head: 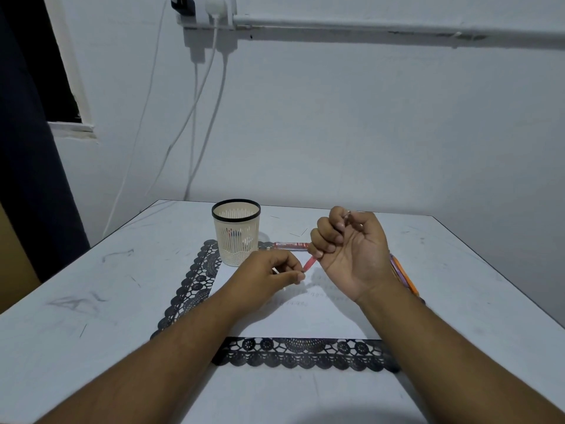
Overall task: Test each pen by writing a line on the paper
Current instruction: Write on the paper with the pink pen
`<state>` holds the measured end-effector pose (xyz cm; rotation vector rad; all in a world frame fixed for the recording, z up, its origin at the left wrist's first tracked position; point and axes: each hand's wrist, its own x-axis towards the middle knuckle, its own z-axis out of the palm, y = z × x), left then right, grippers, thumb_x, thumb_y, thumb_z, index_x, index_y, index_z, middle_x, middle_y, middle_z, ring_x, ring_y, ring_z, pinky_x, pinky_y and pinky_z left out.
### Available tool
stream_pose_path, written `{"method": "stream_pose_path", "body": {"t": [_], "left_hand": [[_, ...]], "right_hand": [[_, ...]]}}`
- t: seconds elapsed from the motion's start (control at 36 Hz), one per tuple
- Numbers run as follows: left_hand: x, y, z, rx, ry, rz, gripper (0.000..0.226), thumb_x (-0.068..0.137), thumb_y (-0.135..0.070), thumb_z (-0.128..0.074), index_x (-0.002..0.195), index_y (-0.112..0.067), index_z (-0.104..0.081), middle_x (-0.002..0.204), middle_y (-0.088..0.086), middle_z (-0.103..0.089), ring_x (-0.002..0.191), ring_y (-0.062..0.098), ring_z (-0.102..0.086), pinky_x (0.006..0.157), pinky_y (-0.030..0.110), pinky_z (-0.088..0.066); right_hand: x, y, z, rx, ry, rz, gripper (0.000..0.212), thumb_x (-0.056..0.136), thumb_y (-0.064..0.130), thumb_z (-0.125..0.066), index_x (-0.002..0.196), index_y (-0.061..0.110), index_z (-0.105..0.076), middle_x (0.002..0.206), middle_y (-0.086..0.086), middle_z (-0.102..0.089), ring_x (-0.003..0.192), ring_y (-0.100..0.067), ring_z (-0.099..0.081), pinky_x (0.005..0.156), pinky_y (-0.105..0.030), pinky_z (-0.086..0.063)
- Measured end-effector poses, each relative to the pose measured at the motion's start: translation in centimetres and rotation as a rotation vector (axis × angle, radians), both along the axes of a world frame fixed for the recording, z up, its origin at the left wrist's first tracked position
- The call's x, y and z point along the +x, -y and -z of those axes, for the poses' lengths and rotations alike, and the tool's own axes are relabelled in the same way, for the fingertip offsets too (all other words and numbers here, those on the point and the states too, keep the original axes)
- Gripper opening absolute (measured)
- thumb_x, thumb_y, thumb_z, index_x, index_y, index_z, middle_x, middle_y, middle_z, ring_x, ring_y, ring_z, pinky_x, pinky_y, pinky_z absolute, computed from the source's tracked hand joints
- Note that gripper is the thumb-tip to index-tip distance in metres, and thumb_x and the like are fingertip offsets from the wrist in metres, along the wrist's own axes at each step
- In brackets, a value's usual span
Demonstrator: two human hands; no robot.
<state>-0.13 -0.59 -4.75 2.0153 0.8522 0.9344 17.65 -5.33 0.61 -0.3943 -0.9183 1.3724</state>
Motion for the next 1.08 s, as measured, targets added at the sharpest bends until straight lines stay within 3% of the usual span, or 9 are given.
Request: {"method": "stream_pose_path", "body": {"t": [0.17,0.33,0.53,0.69,0.83,0.92,1.03,1.08], "left_hand": [[0.15,0.38,-0.21,0.015,-0.031,0.015,0.009,0.093,-0.015,-0.074,0.084,-0.015,-0.076,0.075,-0.012,-0.071,0.065,-0.004,-0.055,0.066,0.015,-0.041],[-0.12,0.29,-0.11,0.047,-0.012,-0.030,0.007,0.092,-0.016,-0.075,0.086,-0.015,-0.074,0.080,-0.001,-0.073,0.069,0.001,-0.059,0.067,0.016,-0.045],[-0.06,-0.01,-0.02,0.055,-0.008,-0.038,0.008,0.091,-0.019,-0.077,0.083,-0.017,-0.073,0.079,0.003,-0.070,0.068,0.006,-0.056,0.067,0.020,-0.045],[0.02,0.21,-0.17,0.061,-0.015,-0.031,0.007,0.089,-0.019,-0.079,0.083,-0.019,-0.075,0.081,0.007,-0.070,0.066,0.007,-0.055,0.067,0.024,-0.046],[-0.03,0.42,-0.39,0.057,-0.007,-0.028,0.007,0.089,-0.018,-0.079,0.083,-0.015,-0.075,0.077,0.007,-0.068,0.063,0.004,-0.052,0.062,0.019,-0.043],[0.05,0.59,-0.42,0.048,-0.010,-0.026,0.008,0.088,-0.017,-0.080,0.082,-0.014,-0.075,0.072,-0.002,-0.065,0.062,0.004,-0.051,0.062,0.018,-0.042],[-0.02,0.57,-0.49,0.053,-0.008,-0.023,0.009,0.088,-0.017,-0.080,0.081,-0.015,-0.075,0.072,0.003,-0.065,0.060,0.002,-0.050,0.061,0.017,-0.041],[0.03,0.58,-0.54,0.056,-0.014,-0.024,0.009,0.088,-0.017,-0.080,0.081,-0.015,-0.075,0.070,-0.004,-0.063,0.058,0.000,-0.049,0.059,0.015,-0.039]], "right_hand": [[-0.03,0.04,0.05,0.001,0.003,0.000,0.025,0.092,0.029,-0.039,0.073,0.014,-0.046,0.064,-0.002,-0.029,0.060,-0.018,-0.019,0.056,-0.032,-0.026],[-0.53,0.04,-0.09,-0.052,0.042,0.119,0.031,0.104,0.027,-0.038,0.079,0.013,-0.051,0.071,-0.006,-0.047,0.065,-0.022,-0.045,0.070,-0.035,-0.039],[-0.87,0.21,-0.13,-0.029,-0.029,0.087,0.027,0.091,0.035,-0.045,0.072,0.016,-0.044,0.067,-0.002,-0.030,0.059,-0.017,-0.028,0.061,-0.033,-0.034],[-0.64,0.31,-0.35,-0.024,0.001,0.085,0.023,0.084,0.028,-0.042,0.065,0.017,-0.035,0.064,-0.001,-0.023,0.063,-0.020,-0.014,0.055,-0.032,-0.028],[-0.63,0.42,-0.27,-0.007,0.017,0.066,0.024,0.085,0.029,-0.042,0.066,0.017,-0.035,0.065,-0.001,-0.022,0.063,-0.019,-0.014,0.056,-0.032,-0.026],[-0.58,0.42,-0.31,-0.010,0.035,0.055,0.023,0.084,0.028,-0.042,0.065,0.017,-0.035,0.064,-0.001,-0.022,0.062,-0.019,-0.014,0.056,-0.032,-0.025],[-0.42,0.35,-0.22,0.002,0.024,0.037,0.024,0.085,0.029,-0.041,0.065,0.017,-0.035,0.064,-0.001,-0.023,0.061,-0.019,-0.016,0.056,-0.032,-0.025],[-0.33,0.30,-0.17,0.007,0.037,0.032,0.024,0.086,0.028,-0.040,0.065,0.017,-0.036,0.063,-0.001,-0.023,0.060,-0.018,-0.017,0.056,-0.032,-0.025]]}}
